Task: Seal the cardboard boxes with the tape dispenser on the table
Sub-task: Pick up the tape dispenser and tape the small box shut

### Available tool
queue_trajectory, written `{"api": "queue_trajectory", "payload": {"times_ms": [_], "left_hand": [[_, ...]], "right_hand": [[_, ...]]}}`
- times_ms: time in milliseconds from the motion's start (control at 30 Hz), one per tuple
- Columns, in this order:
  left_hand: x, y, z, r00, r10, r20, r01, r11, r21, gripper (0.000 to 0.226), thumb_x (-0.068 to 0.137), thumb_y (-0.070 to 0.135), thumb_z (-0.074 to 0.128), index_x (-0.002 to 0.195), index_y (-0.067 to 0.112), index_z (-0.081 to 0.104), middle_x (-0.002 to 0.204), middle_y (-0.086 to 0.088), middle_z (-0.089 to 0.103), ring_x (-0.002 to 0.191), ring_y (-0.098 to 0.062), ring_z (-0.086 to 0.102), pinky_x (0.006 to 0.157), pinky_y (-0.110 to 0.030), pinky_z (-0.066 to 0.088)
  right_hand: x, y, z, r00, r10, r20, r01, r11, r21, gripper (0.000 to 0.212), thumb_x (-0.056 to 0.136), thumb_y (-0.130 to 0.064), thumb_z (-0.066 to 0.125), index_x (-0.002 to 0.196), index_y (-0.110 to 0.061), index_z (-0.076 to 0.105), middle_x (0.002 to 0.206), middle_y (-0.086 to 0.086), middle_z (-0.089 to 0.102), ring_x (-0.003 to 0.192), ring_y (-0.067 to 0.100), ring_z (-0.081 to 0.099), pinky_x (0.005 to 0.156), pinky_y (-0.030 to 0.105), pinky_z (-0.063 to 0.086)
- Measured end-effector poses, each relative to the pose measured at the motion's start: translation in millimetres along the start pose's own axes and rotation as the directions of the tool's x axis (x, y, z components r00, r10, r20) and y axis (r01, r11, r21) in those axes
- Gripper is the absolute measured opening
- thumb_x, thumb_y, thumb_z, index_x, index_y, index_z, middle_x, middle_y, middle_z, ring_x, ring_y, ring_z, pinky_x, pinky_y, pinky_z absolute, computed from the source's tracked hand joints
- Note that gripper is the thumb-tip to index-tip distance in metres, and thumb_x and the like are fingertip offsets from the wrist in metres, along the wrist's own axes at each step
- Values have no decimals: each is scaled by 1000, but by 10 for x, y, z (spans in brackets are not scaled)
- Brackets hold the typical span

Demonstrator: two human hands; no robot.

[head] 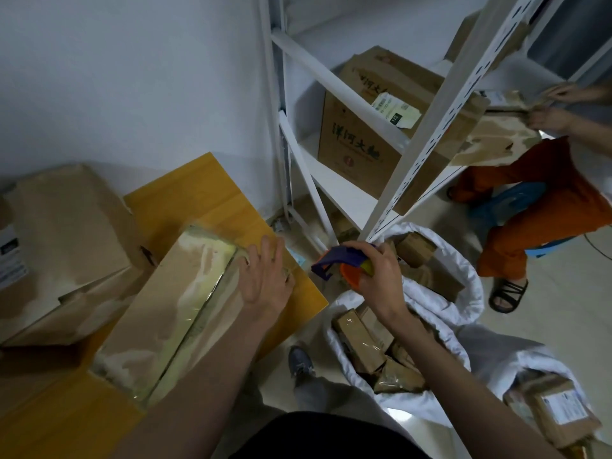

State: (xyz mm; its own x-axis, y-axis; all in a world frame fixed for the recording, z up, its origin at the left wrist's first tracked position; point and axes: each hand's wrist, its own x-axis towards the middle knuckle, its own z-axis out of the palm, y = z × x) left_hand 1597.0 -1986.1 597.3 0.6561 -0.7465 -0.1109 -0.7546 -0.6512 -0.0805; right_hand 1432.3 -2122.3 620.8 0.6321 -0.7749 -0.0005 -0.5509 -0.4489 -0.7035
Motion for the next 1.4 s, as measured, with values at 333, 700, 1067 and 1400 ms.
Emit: {"api": "queue_trajectory", "payload": {"times_ms": [333,700,1067,1400], "left_hand": [[-115,-165,72,930,211,-301,-279,938,-205,45,88,29,68,128,18,52,139,-10,45,128,-32,46,103,-50,43],[353,-602,53,794,603,70,-568,778,-267,49,92,66,44,121,34,68,156,4,37,152,-26,16,123,-57,8],[300,-652,51,756,651,-65,-645,726,-239,45,96,50,55,136,31,57,144,4,48,135,-22,41,116,-46,30],[215,-359,-158,710,661,242,-697,710,103,32,108,28,33,134,24,52,137,5,56,150,-27,25,122,-58,-5]], "right_hand": [[10,-85,-1,981,159,-110,-127,958,257,53,88,-1,67,130,-32,62,121,4,60,104,-20,42,81,-4,32],[79,-266,65,971,219,-93,-171,915,365,57,88,2,63,127,-40,59,120,0,57,108,12,52,84,14,42],[124,-332,193,962,260,-82,-206,891,403,56,89,1,63,126,-41,60,124,-1,59,104,-12,48,84,8,38],[86,-354,204,952,287,-104,-209,861,464,55,89,-1,64,124,-43,60,123,0,61,112,13,56,95,32,50]]}}
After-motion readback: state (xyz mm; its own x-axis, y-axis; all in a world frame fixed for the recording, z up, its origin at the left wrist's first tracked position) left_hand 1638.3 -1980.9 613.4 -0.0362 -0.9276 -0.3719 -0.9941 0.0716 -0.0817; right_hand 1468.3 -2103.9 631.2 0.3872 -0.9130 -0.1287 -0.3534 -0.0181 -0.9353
